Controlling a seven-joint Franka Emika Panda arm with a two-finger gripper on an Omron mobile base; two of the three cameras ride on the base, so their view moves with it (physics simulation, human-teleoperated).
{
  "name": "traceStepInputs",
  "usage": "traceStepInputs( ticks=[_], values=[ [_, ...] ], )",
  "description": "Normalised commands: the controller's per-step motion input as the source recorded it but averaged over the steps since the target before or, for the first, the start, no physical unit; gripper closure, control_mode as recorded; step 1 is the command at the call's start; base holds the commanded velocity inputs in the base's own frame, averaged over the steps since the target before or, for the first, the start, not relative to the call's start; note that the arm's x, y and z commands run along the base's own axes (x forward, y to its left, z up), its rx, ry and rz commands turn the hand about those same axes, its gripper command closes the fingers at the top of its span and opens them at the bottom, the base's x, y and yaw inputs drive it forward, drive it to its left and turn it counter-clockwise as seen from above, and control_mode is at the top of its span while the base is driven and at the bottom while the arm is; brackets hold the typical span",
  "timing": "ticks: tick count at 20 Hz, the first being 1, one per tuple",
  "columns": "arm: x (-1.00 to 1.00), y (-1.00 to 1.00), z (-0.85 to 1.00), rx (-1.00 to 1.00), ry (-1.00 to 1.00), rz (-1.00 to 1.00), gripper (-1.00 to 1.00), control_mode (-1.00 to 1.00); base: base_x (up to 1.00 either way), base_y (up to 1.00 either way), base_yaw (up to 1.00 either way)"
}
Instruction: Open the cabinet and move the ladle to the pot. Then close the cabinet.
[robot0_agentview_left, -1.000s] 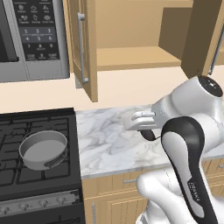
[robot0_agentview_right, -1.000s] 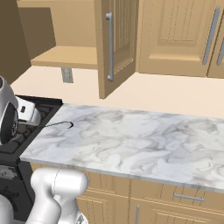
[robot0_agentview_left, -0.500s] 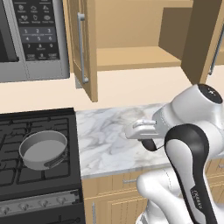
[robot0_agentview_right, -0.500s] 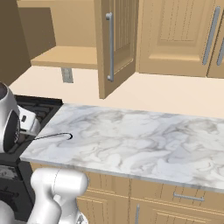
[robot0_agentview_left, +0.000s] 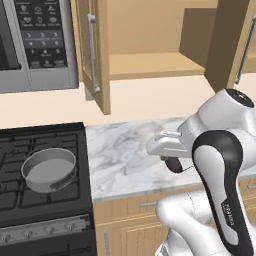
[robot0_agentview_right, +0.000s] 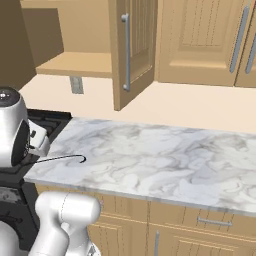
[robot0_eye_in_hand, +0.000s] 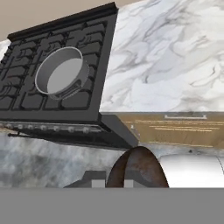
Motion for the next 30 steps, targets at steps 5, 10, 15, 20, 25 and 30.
traceStepInputs(
  ticks=[5,10,15,20,25,30],
  values=[
    [0.00,0.00,0.00,0.00,0.00,0.00,1.00,1.00,-0.63,0.21,-0.08],
    [0.00,0.00,0.00,0.00,0.00,0.00,1.00,1.00,-0.13,0.65,-0.06],
    [0.00,0.00,0.00,0.00,0.00,0.00,1.00,1.00,0.00,0.96,-0.05],
    [0.00,0.00,0.00,0.00,0.00,0.00,1.00,1.00,0.13,0.74,-0.06],
    [0.00,0.00,0.00,0.00,0.00,0.00,1.00,1.00,0.71,0.17,-0.06],
    [0.00,0.00,0.00,0.00,0.00,0.00,1.00,1.00,0.83,0.11,-0.07]
  ],
)
